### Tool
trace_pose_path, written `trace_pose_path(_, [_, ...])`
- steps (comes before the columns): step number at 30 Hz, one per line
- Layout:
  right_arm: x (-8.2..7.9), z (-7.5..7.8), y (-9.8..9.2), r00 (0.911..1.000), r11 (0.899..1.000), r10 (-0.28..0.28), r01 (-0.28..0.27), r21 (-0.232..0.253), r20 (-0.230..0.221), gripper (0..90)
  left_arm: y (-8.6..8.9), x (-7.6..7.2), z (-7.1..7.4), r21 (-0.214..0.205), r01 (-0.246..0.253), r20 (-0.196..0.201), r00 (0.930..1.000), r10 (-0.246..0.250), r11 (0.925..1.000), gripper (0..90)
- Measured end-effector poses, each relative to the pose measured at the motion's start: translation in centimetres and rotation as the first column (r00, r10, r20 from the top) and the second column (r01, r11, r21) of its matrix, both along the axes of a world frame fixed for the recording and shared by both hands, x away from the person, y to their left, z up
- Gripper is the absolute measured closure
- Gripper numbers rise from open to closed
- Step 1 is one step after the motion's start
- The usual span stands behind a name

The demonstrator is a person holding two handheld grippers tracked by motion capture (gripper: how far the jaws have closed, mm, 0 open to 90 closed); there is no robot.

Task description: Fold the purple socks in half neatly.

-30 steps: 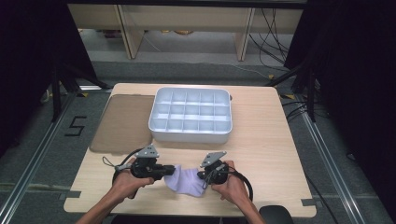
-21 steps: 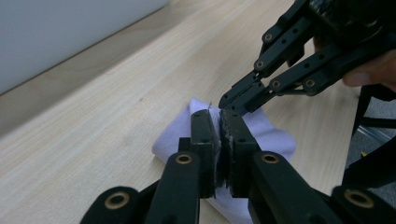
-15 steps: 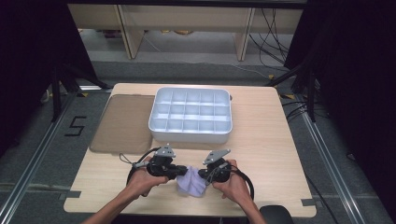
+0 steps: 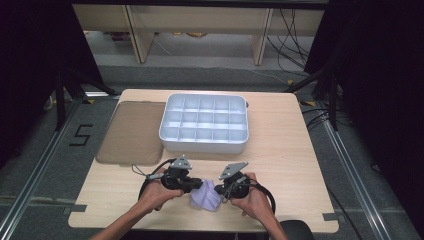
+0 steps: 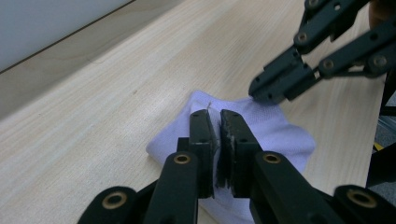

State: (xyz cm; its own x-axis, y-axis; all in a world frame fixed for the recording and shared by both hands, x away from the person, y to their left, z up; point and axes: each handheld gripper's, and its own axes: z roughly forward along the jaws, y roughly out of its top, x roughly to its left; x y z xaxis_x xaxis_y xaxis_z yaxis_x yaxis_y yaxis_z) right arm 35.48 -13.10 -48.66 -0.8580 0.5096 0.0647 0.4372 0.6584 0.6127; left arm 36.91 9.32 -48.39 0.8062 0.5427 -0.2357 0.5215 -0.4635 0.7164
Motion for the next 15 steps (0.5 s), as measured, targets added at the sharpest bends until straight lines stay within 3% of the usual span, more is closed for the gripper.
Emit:
trace_pose_path(2, [-0.2, -0.1, 0.1, 0.9998, 1.000, -0.012, 0.012, -0.011, -0.013, 87.9, 0.0, 0.0, 0.0, 0.001, 0.003, 0.001, 1.0000, -0.003, 1.0000, 82.9])
trace_pose_path(3, [0.1, -0.5, 0.2, 0.9998, 0.999, 0.018, -0.018, -0.034, 0.000, 88.3, -0.3, 0.0, 0.0, -0.001, 0.004, 0.003, 1.0000, -0.004, 1.0000, 83.0])
trace_pose_path(5, [-0.1, -0.5, 0.2, 0.9995, 0.999, -0.018, 0.017, -0.038, -0.027, 88.3, -0.5, 0.0, -0.1, -0.001, 0.005, 0.005, 1.0000, -0.005, 1.0000, 82.8])
trace_pose_path(8, [0.1, -0.6, 0.2, 1.0000, 1.000, 0.010, -0.010, -0.026, 0.000, 88.3, -1.1, -0.1, -0.1, 0.000, 0.006, 0.002, 1.0000, -0.006, 1.0000, 82.7])
trace_pose_path(13, [0.3, -0.4, -0.2, 1.0000, 1.000, 0.003, -0.003, -0.010, 0.000, 87.7, -1.5, 0.0, -0.3, 0.004, 0.010, 0.003, 0.9999, -0.010, 0.9999, 82.3])
trace_pose_path(15, [0.4, -0.1, -0.6, 0.9995, 1.000, -0.024, 0.024, 0.007, 0.020, 87.2, -1.5, 0.1, -0.3, 0.002, 0.016, 0.002, 0.9999, -0.016, 0.9999, 81.7])
